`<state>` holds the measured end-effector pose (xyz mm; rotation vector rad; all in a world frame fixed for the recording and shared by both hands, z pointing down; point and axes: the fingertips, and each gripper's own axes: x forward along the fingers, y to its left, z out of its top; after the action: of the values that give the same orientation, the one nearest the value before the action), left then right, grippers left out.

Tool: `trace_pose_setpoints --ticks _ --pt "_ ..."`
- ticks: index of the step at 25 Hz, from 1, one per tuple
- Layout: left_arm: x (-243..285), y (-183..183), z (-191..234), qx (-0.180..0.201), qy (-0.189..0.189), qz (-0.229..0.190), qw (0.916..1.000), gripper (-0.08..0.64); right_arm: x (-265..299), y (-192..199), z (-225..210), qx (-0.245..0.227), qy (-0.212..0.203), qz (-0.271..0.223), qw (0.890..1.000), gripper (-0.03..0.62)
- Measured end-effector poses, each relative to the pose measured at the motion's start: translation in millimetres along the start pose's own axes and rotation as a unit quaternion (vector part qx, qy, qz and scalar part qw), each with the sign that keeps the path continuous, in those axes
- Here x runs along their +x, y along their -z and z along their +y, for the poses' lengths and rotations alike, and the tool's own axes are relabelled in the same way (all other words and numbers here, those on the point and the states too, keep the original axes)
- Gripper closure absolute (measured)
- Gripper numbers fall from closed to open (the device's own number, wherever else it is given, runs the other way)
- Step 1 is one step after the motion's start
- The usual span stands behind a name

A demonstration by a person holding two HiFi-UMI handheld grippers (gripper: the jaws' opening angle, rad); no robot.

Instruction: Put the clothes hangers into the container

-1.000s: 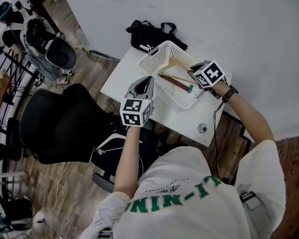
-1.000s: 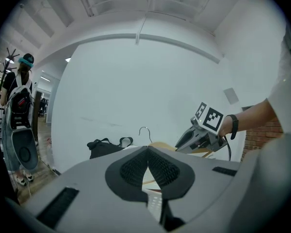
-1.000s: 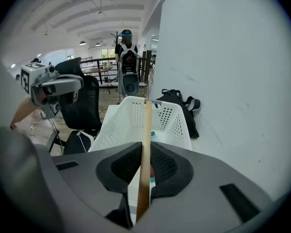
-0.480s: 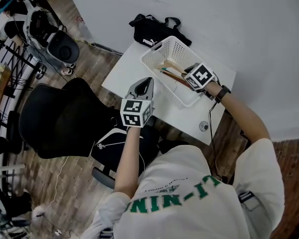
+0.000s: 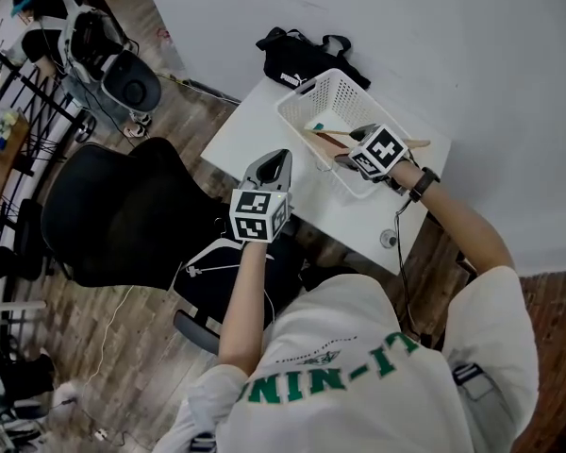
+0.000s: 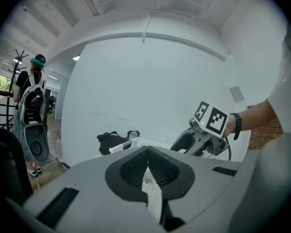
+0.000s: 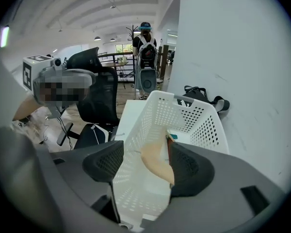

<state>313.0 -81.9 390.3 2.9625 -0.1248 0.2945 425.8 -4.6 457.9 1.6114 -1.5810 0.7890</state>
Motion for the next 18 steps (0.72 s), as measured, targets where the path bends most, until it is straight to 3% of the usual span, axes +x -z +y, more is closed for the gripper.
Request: trace_pose_setpoints --ticks 10,18 --pt "-50 8 25 -0.019 -0.059 -0.011 0.998 0.545 -2 -47 65 -0.051 -0.065 -0.038 0.996 0.282" --pt "-137 24 81 -0.051 -0.165 -0.011 0.9849 0.545 26 -114 158 -0.152 -0.146 -0.039 0.977 0.291"
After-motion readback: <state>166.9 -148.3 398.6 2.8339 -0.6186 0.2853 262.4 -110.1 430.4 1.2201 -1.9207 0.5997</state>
